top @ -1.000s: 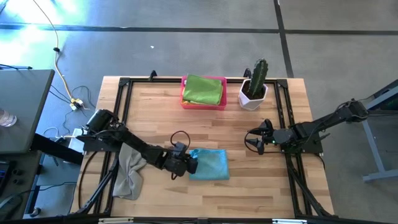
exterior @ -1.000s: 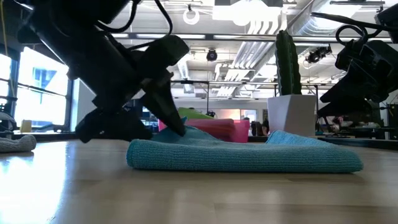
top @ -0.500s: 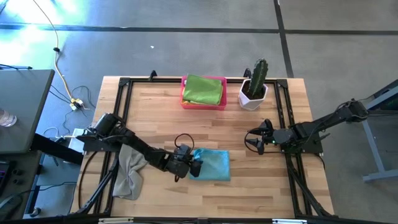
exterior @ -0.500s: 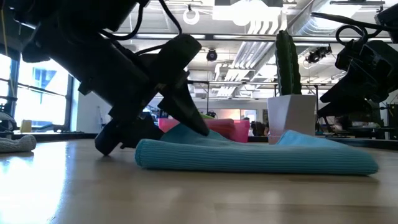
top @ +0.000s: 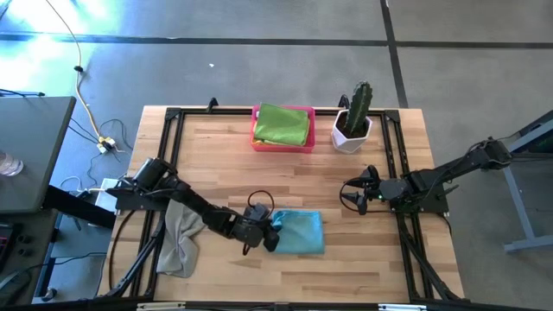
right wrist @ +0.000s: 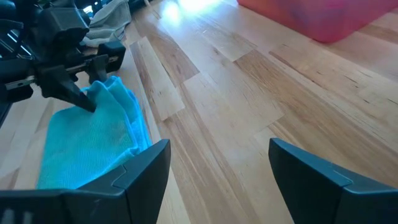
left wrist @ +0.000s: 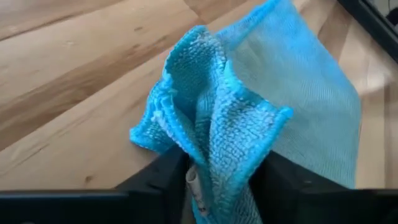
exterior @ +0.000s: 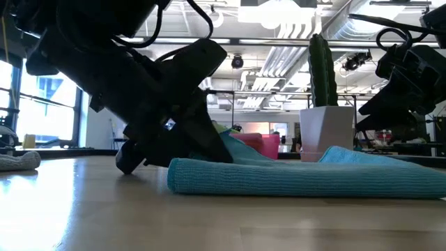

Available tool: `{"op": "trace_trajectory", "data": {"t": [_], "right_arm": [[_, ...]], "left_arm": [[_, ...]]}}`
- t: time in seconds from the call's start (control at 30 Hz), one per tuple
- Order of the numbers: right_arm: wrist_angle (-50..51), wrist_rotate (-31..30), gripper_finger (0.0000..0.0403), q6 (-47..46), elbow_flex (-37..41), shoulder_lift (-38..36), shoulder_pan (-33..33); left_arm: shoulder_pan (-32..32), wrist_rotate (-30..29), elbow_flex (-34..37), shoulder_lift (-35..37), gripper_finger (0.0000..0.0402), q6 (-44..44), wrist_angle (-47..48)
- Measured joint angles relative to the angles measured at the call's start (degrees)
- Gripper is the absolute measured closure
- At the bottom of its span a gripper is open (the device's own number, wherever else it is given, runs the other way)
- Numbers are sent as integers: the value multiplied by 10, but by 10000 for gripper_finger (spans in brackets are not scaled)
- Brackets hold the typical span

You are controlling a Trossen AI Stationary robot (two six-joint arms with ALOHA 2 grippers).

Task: Fold microfiber towels
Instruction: Put the blue microfiber cloth into the pink bin

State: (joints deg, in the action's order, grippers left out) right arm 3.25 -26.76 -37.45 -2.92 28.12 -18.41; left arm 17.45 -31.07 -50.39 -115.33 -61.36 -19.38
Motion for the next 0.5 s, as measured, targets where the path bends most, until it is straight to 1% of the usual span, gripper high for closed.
{"op": "trace_trajectory", "data": {"t": [0.17, 0.27, 0.33, 0.4, 0.5], "right_arm": [[0, 0, 139, 0, 0, 0, 0], [0, 0, 139, 0, 0, 0, 0], [0, 0, 139, 0, 0, 0, 0], [0, 0, 139, 0, 0, 0, 0], [0, 0, 139, 0, 0, 0, 0]], "left_arm": [[-2, 13, -2, -1, 342, 24, -9], [-2, 13, -13, -2, 386, 55, -7], [-4, 19, -26, -6, 394, 89, -7], [-12, 28, -41, -7, 391, 132, -8], [-25, 59, -68, -6, 394, 181, -4]]}}
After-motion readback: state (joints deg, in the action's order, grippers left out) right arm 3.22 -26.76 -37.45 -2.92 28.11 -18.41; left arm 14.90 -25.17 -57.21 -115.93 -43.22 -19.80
